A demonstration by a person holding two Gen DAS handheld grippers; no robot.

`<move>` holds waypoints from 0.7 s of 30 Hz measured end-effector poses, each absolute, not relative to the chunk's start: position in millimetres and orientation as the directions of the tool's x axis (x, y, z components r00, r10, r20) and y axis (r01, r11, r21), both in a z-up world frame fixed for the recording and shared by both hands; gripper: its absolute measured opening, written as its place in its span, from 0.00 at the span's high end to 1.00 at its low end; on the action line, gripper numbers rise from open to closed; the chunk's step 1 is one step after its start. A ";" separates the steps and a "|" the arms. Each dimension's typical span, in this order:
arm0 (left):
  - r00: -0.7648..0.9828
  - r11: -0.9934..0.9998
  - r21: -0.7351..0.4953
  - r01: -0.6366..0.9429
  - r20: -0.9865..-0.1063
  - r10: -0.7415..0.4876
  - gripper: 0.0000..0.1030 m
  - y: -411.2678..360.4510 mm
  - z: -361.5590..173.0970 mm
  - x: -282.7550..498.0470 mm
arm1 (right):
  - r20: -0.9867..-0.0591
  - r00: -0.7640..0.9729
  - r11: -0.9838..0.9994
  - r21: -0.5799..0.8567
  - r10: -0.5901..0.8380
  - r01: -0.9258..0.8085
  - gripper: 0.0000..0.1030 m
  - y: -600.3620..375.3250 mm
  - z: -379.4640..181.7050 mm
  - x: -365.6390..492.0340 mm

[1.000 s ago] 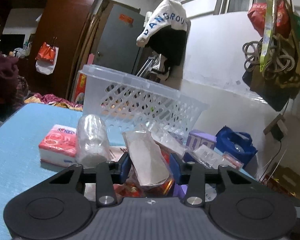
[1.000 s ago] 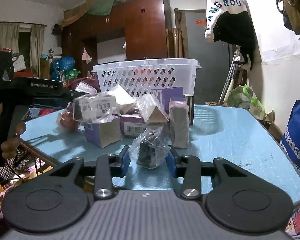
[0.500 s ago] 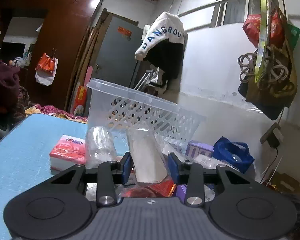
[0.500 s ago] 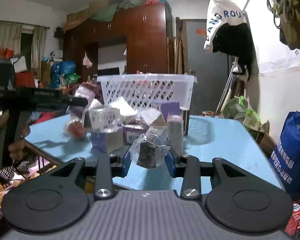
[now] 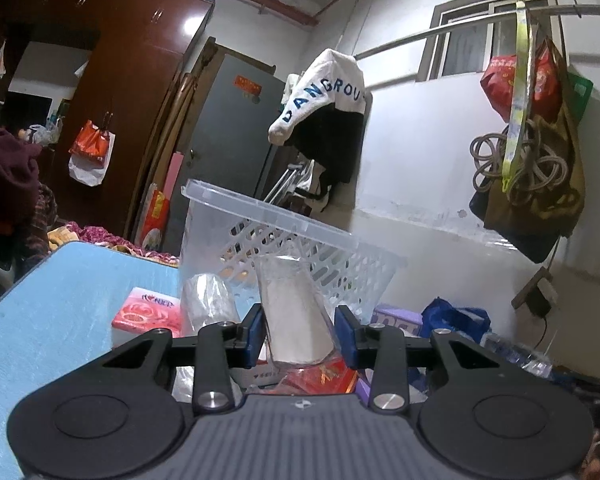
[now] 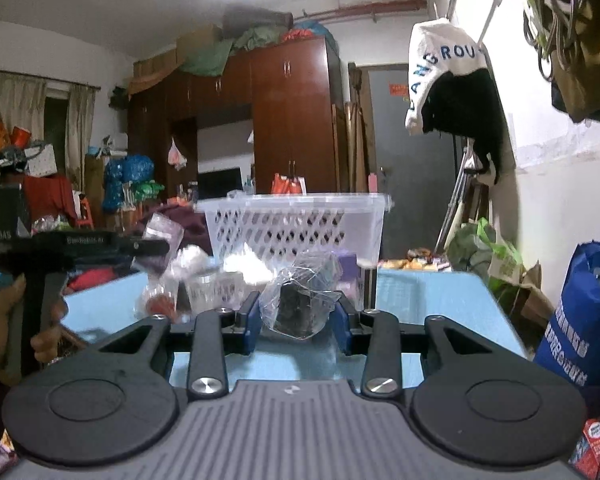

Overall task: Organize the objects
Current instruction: 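Carry both items over the white basket and open both grippers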

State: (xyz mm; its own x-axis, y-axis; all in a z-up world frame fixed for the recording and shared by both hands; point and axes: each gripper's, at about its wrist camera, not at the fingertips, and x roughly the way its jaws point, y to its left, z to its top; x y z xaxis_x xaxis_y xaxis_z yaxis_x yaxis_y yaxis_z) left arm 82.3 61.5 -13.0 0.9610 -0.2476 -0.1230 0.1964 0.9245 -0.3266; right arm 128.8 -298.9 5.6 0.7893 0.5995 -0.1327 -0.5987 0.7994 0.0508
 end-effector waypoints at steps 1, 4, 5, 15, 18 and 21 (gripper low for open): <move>0.961 0.922 -0.332 0.199 -0.119 -0.251 0.60 62.6 -12.6 82.6 | -0.123 0.789 0.798 0.051 0.602 -0.601 0.61 -298.9 9.4 130.3; 0.960 0.912 -0.355 0.206 -0.107 -0.258 0.60 67.6 -8.0 86.9 | -0.095 0.781 0.787 0.057 0.617 -0.615 0.61 -296.9 23.4 138.8; 0.960 0.908 -0.363 0.208 -0.102 -0.261 0.60 69.3 -3.3 90.9 | -0.087 0.776 0.781 0.054 0.625 -0.622 0.61 -293.8 29.6 144.3; 0.960 0.927 -0.334 0.174 -0.154 -0.235 0.60 66.1 89.7 188.1 | -0.127 0.765 0.767 -0.045 0.632 -0.641 0.61 -199.0 106.4 276.6; 0.953 0.936 -0.328 0.126 -0.221 -0.206 0.60 66.4 94.7 221.4 | -0.170 0.765 0.765 -0.078 0.621 -0.639 0.61 -180.2 101.0 301.3; 0.948 0.951 -0.292 0.098 -0.264 -0.178 0.60 64.4 90.5 239.2 | -0.201 0.767 0.763 -0.116 0.609 -0.636 0.59 -169.8 92.9 311.9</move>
